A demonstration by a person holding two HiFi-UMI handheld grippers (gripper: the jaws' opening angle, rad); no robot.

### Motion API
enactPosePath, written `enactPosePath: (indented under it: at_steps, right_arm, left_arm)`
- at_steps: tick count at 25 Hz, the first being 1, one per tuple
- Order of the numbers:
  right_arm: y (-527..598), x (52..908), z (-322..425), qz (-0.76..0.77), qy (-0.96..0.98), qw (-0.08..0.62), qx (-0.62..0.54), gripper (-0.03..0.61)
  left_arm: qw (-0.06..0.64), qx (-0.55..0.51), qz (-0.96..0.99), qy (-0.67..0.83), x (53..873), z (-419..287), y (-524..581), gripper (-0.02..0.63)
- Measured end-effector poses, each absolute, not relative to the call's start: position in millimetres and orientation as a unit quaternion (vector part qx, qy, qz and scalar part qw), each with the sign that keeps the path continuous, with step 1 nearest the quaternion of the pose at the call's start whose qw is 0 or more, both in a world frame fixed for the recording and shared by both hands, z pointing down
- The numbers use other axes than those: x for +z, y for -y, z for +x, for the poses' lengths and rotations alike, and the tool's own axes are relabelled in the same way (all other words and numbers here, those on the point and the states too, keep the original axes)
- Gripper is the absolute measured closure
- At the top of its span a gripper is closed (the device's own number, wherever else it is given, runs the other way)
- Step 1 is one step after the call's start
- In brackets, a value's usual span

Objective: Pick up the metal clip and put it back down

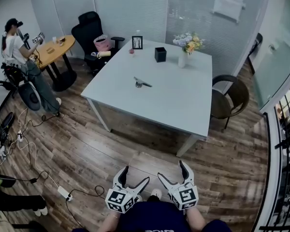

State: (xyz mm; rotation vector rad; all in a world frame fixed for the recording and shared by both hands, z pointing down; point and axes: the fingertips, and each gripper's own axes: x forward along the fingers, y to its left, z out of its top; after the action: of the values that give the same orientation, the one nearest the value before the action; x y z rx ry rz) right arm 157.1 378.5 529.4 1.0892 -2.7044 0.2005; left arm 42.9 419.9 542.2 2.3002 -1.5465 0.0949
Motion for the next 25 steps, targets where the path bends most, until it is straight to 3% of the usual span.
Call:
enactPosePath:
  at_steps: [11,25]
  right_arm:
    - [-353,539,173,0.343,0.93,0.111,0.067,0.169]
    - [-295,548,143,0.353,0.924,0.121,0.077,0.167]
  left_arm:
    - [0.197,0.018,0.824,0.531,547,73,-394,0.183]
    - [0.199,0.027,0.825,0.529,557,37,-333,0.183]
